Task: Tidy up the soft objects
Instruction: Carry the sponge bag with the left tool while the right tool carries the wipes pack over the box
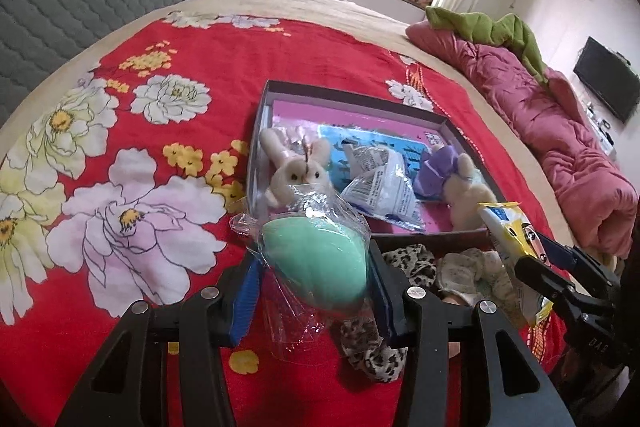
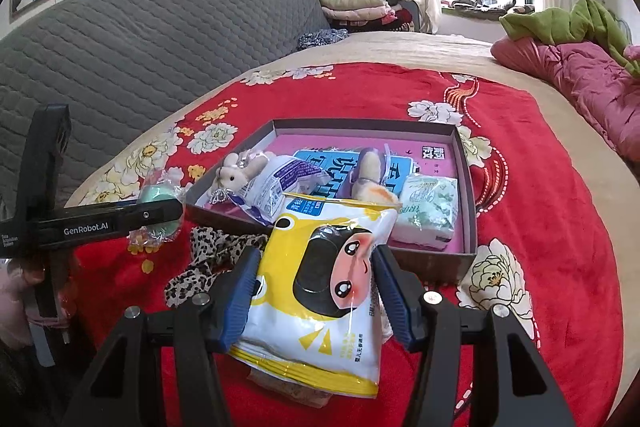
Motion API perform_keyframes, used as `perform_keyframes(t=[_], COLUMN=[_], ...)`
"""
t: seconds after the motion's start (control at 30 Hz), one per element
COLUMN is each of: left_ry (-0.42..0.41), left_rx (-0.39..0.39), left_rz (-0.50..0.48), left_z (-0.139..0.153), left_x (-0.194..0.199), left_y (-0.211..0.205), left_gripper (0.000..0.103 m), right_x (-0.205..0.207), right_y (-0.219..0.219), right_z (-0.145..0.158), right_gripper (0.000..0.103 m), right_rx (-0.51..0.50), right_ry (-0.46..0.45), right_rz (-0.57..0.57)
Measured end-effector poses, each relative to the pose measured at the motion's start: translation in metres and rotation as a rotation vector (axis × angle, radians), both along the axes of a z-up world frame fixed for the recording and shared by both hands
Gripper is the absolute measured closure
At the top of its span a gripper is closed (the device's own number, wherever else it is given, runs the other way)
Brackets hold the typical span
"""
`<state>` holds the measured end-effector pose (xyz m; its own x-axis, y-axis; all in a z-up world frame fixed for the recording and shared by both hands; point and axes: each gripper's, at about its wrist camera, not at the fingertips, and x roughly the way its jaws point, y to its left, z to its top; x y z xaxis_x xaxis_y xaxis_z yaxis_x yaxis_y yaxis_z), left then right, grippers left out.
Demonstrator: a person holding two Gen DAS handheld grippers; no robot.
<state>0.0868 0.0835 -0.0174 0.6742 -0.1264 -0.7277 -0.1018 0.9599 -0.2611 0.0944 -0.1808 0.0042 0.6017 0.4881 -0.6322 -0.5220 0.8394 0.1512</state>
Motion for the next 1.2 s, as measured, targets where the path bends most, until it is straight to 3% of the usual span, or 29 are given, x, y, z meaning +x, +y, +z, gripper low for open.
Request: perform_keyframes(t=[0.6, 1.2], left_ry=[-0.063, -0.072], left_rx=[0.027, 0.061], left_rz=[-0.024, -0.048], left_z=[0.017, 0.012], left_x=[0.023, 0.062], left_y=[-0.009, -0.014], left_gripper=[0.053, 0.053], right_x=[0.019, 0.048], right_y=[-0.023, -0.036], right_z=[0.022, 0.028], right_gripper=[0.045, 0.045], right_rx=[0.04, 0.037], right_ry=[-0.072, -0.117], right_rz=[-0.079, -0.135])
